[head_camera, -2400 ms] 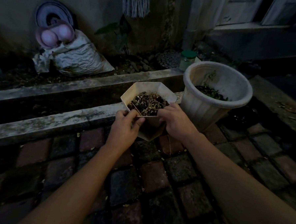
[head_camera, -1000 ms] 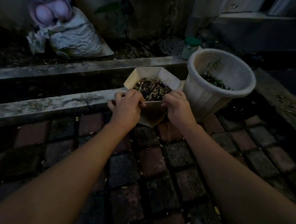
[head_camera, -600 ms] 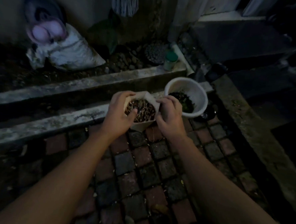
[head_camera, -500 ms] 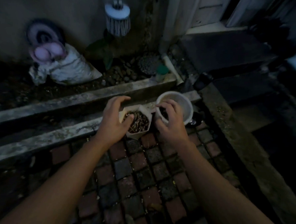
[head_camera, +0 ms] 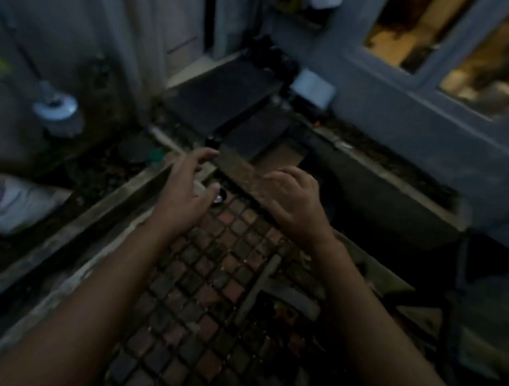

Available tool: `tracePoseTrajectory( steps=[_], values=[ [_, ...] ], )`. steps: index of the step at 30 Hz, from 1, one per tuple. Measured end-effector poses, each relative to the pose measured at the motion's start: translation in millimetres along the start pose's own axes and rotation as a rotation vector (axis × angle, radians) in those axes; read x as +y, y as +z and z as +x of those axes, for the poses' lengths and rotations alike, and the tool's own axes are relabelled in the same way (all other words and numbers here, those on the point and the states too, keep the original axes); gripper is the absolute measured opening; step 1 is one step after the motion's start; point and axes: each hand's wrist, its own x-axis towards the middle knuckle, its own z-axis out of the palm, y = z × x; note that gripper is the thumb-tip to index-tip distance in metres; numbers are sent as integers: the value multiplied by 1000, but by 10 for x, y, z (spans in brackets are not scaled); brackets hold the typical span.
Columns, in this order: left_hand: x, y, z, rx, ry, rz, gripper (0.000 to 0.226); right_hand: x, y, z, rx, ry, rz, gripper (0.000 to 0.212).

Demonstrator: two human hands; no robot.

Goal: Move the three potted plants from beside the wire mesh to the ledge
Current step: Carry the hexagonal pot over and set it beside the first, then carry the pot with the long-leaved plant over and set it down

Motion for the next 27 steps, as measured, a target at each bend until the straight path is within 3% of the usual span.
tracePoseTrajectory(
  steps=[8,12,15,19,25,27],
  values=[
    [1598,1237,-241,-350,388,-64,56,735,-1960,-1733,483,417,-350,44],
    [2085,1856,-486,-515,563,-97,53,995,-2340,-2481,601,760,-436,43],
    [2352,2315,-589,-672,733,-85,52,1108,-2352,-2787,719,912,-201,46],
    [2619,2900,-659,-852,833,-40,46,1217,-2290,-2900,860,1073,93,46],
    [3034,3700,-699,-1133,1039,34,34,1023,-2003,-3263,902,1117,110,36],
    [3103,3933,-739,-1198,1137,125,30,945,-1861,-3361,872,1175,175,20]
  ],
)
